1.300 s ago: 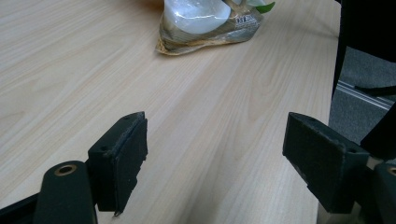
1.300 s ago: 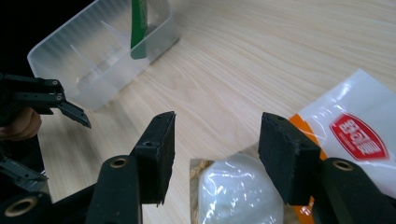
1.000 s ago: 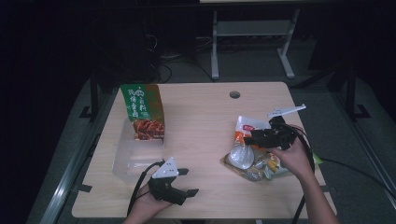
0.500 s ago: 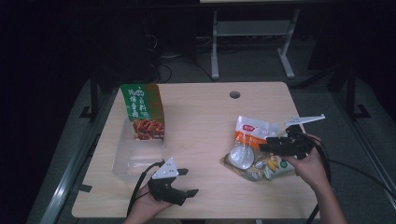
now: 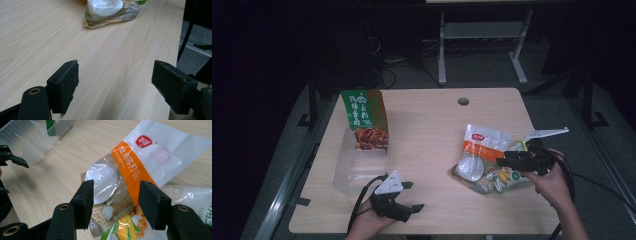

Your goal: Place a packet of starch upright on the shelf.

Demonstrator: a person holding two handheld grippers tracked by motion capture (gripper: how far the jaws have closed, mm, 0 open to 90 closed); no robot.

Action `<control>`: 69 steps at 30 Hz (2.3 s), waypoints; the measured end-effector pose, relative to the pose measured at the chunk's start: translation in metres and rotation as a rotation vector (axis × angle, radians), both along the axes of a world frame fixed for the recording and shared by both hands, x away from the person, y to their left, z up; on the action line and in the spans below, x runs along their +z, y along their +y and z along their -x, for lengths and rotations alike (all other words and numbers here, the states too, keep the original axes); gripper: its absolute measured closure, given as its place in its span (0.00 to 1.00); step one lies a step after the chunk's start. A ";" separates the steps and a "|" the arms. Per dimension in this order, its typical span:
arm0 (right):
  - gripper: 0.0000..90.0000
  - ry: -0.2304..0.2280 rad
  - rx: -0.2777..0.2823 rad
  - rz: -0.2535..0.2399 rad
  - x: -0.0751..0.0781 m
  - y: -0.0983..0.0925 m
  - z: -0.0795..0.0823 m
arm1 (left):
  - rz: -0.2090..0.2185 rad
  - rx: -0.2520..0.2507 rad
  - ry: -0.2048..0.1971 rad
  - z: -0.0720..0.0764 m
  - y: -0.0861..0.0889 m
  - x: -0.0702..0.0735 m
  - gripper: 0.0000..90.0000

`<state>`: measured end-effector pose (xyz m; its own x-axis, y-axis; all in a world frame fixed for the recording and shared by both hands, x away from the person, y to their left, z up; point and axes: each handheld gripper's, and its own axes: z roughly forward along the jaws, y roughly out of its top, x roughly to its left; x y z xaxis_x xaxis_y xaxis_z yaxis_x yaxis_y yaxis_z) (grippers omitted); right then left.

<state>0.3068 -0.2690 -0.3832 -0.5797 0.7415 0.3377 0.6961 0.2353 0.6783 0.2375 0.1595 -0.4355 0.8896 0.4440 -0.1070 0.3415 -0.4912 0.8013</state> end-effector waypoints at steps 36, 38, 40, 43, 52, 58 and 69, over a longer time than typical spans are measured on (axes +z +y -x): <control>0.84 0.075 -0.094 -0.006 -0.038 0.010 -0.041 | -0.006 -0.004 0.012 -0.003 -0.001 -0.005 0.24; 0.87 0.077 -0.090 -0.011 -0.038 0.012 -0.041 | -0.006 -0.004 0.010 -0.003 -0.001 -0.005 0.24; 0.92 0.075 -0.066 -0.013 -0.037 0.017 -0.040 | -0.005 -0.002 0.012 -0.003 -0.002 -0.005 0.24; 0.97 0.070 -0.051 -0.011 -0.034 0.021 -0.039 | -0.006 -0.002 0.012 -0.004 -0.002 -0.005 0.24; 0.99 0.043 -0.016 0.005 -0.028 0.028 -0.034 | -0.007 0.008 0.007 -0.005 0.000 -0.004 0.24; 0.99 0.017 0.009 0.001 -0.019 0.032 -0.028 | -0.007 0.011 0.007 -0.006 0.001 -0.004 0.24; 0.99 -0.049 0.070 -0.011 0.003 0.049 -0.017 | -0.006 0.016 0.008 -0.007 0.002 -0.004 0.25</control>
<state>0.3238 -0.2204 -0.3800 -0.6461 0.6949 0.3158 0.6441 0.2744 0.7140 0.2443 0.1617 -0.4390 0.8815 0.4589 -0.1114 0.3557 -0.4899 0.7959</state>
